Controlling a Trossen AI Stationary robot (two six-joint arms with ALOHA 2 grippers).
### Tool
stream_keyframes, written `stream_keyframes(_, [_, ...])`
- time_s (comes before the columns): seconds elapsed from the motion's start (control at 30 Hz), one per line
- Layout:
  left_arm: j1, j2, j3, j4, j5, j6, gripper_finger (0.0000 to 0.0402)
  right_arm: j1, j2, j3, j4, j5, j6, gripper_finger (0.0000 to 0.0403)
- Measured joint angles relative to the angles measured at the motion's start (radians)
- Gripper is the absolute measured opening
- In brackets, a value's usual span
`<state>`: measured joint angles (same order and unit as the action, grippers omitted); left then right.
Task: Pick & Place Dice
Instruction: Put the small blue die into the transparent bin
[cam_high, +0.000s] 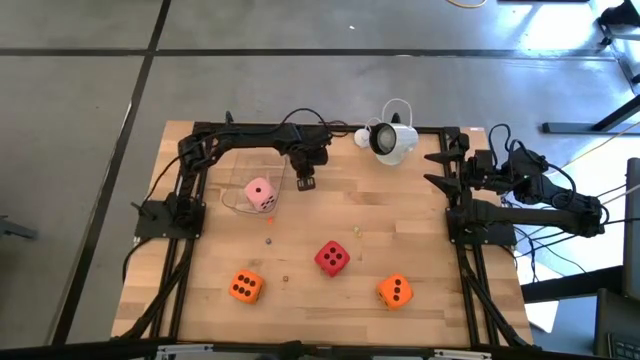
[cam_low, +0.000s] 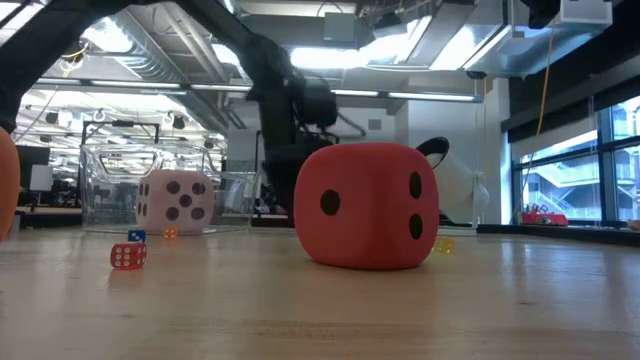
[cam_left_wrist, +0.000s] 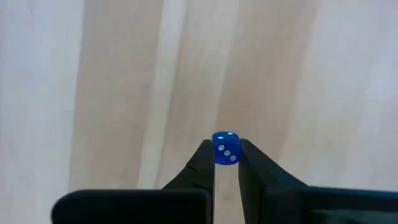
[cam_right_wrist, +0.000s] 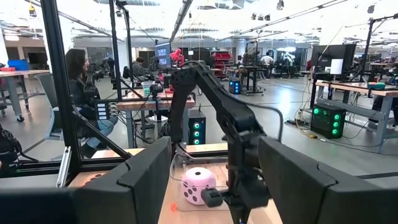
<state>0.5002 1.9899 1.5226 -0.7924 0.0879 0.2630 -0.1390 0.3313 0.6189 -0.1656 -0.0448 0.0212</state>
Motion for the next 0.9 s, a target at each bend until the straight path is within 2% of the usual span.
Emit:
stream_keyframes(0.37, [-0.011, -0.221, 0.001, 0.019, -0.021, -0.033, 0.0021, 0.0, 0.0, 0.0, 0.0, 0.0, 0.0, 0.0242])
stream_keyframes(0.43, [-0.002, -0.279, 0.001, 0.013, -0.057, -0.034, 0.0021, 0.0, 0.0, 0.0, -0.001, 0.001, 0.0, 0.0242])
stream_keyframes(0.67, [0.033, -0.429, 0.002, -0.111, -0.28, -0.085, 0.0022, 0.0, 0.0, 0.0, -0.002, 0.0, 0.0, 0.0242])
stream_keyframes(0.9, [0.059, -0.424, 0.002, -0.267, -0.324, -0.163, 0.0022, 0.0, 0.0, 0.0, -0.003, 0.001, 0.0, 0.0242])
